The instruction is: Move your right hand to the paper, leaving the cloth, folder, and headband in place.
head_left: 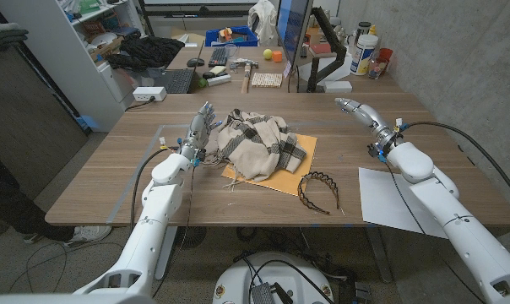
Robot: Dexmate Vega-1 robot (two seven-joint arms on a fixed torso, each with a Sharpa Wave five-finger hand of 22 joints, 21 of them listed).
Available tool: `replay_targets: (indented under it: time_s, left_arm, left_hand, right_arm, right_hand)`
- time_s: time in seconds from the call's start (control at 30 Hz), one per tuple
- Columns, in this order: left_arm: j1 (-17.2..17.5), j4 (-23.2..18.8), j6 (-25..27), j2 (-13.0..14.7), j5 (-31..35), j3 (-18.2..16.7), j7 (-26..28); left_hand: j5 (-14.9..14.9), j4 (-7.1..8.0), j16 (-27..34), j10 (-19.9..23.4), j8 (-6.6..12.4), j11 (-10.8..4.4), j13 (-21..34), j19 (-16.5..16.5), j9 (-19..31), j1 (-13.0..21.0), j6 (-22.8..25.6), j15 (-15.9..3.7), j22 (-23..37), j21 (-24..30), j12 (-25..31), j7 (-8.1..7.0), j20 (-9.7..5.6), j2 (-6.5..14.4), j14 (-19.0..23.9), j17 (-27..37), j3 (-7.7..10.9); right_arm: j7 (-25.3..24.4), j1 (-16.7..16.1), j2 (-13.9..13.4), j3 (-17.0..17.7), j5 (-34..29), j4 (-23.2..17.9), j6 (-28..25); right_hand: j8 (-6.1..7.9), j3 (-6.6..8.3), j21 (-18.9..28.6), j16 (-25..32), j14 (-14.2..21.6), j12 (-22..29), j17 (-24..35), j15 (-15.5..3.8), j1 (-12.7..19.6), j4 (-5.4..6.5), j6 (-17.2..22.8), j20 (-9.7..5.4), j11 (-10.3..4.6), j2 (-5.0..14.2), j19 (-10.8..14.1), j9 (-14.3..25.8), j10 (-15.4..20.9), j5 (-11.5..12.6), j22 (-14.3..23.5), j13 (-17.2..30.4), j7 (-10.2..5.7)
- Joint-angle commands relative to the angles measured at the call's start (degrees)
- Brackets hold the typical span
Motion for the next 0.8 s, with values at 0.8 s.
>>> replay_targets:
  time_s: [0.8]
  left_arm:
    - [-1.3, 2.3, -0.1, 0.4, 0.1, -0.5, -1.2]
  left_hand:
    - [0.2, 0.02, 0.3, -9.1, 0.40, -0.06, 0.2, -11.3, 0.2, 0.2, -8.2, 0.11, 0.2, -0.6, 0.4, -0.22, 0.17, 4.1, -10.1, 0.1, -0.39]
  right_arm:
    - [-3.7, -5.3, -7.2, 2.1, -15.6, -9.3, -1.0]
  right_hand:
    - [0.07, 1.26, 0.2, -0.3, 2.2, 0.5, 0.0, -1.17, 1.9, -1.19, 3.1, -0.38, -0.74, -0.13, 1.6, 0.2, 3.0, -0.1, 0.1, 0.3, -0.24]
